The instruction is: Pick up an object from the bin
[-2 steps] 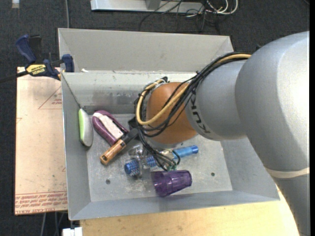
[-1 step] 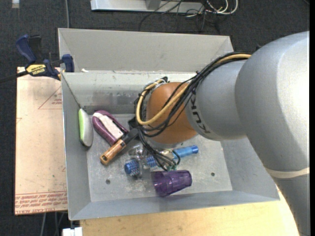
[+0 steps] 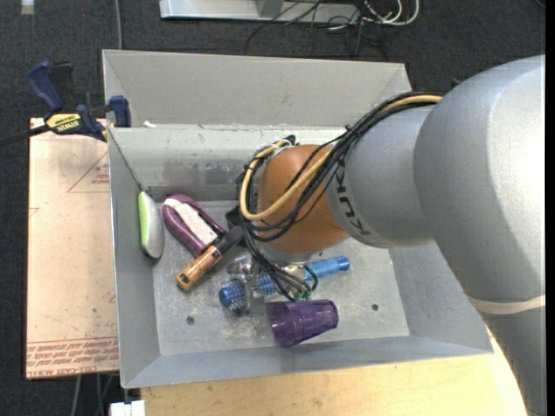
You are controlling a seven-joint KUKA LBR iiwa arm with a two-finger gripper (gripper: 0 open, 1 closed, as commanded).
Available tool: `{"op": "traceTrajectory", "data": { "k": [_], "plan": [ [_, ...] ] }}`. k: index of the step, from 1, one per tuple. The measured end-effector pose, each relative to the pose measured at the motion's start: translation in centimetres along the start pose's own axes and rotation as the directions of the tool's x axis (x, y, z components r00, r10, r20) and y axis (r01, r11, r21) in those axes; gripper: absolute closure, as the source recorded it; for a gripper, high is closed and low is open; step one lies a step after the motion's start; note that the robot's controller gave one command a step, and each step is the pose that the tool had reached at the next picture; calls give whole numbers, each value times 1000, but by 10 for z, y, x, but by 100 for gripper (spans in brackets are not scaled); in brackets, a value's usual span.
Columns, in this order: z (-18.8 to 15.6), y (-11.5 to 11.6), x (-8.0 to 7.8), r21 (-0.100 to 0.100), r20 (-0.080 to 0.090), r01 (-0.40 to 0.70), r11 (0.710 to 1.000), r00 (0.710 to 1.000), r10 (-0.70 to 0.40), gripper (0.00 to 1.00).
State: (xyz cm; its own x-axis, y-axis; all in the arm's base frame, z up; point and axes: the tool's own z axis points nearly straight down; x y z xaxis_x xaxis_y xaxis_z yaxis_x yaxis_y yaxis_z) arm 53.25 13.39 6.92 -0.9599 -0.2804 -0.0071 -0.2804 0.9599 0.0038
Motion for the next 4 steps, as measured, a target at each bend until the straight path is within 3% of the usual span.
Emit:
{"op": "traceTrajectory", "data": {
  "k": [4],
  "plan": [
    [0,0,0,0,0,0,1000,1000,0,100]
  ]
}}
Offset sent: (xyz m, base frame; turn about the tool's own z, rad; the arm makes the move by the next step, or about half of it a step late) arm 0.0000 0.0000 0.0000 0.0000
